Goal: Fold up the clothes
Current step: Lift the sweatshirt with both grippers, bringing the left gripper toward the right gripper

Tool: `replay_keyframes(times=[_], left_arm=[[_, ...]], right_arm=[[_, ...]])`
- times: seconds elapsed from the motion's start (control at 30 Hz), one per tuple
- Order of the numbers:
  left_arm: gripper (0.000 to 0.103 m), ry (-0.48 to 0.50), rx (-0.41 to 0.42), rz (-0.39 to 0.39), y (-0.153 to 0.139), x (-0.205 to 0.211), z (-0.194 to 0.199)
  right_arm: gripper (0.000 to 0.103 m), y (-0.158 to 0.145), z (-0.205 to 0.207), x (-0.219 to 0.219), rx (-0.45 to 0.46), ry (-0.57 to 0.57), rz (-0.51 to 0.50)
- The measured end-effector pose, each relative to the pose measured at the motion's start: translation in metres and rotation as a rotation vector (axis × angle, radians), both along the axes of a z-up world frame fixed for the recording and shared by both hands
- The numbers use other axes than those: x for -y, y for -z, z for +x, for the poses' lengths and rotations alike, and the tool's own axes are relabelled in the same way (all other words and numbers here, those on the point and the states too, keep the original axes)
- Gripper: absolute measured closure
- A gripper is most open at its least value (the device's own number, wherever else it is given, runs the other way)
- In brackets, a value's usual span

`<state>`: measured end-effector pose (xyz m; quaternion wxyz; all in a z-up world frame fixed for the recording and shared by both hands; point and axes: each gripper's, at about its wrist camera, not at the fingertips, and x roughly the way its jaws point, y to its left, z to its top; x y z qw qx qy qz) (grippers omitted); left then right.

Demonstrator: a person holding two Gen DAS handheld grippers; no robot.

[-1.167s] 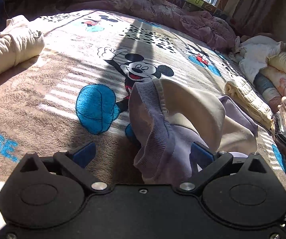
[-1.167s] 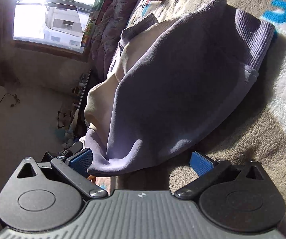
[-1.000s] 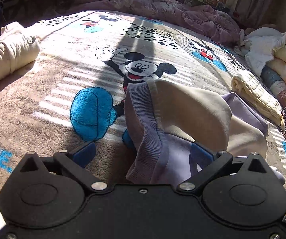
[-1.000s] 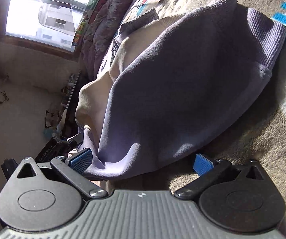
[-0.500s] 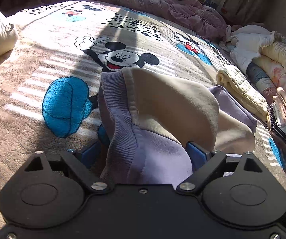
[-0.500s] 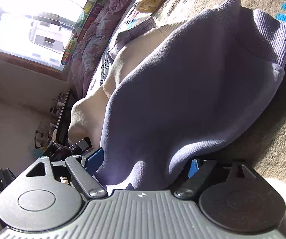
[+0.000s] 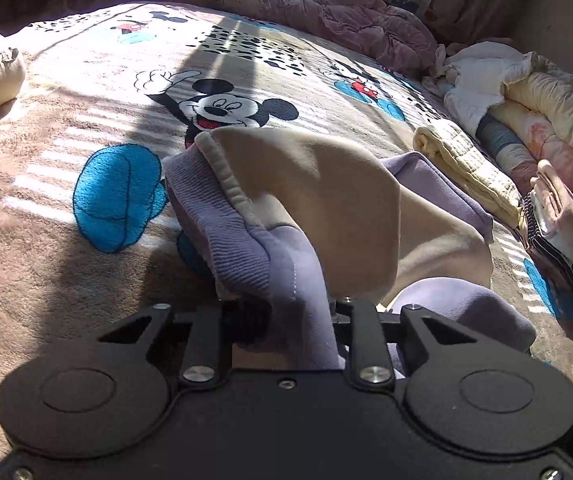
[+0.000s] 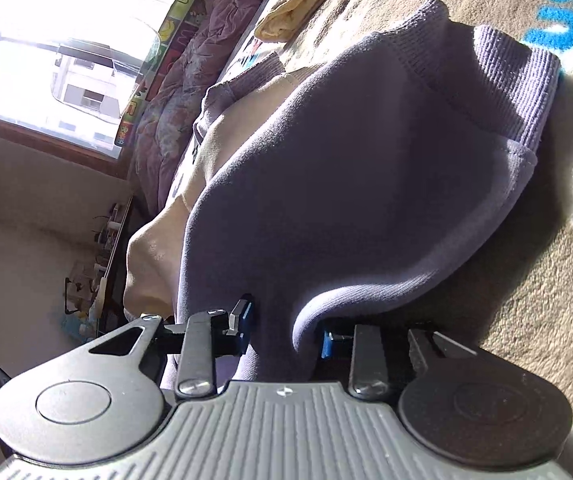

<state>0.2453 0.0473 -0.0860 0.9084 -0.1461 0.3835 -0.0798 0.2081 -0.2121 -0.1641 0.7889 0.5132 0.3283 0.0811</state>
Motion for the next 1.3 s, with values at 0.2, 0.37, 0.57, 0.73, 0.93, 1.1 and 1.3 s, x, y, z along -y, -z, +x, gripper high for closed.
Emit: replay_keyframes(times=[0.2,0.37,0.57,0.73,0.93,1.1,1.3], left_arm=[[0.094,0.015,0.006,-0.074,0.003,0.000,-0.028],[0.096,0.060,0.002,-0.132,0.006,0.007,-0.063],[0.097,0.156,-0.005,-0.144,0.008,0.033,-0.103],[0.097,0.262,-0.014,-0.147,0.011,0.064,-0.137],[0.098,0.464,-0.044,-0.165,0.015,0.108,-0.167],[0.084,0.739,-0.039,-0.083,0.005,0.136,-0.182],[0.047,0.872,0.147,-0.117,-0.044,0.099,-0.185]], right_arm=[[0.080,-0.006,0.007,0.012,0.023,0.001,-0.008],[0.083,-0.017,0.010,0.030,0.054,0.005,-0.040],[0.085,-0.031,0.004,0.052,0.079,0.005,-0.081],[0.085,-0.038,-0.020,0.071,0.092,-0.009,-0.126],[0.085,-0.048,-0.037,0.091,0.079,-0.026,-0.214],[0.085,-0.047,-0.060,0.114,0.049,-0.010,-0.284],[0.085,-0.045,-0.083,0.153,0.051,0.070,-0.292]])
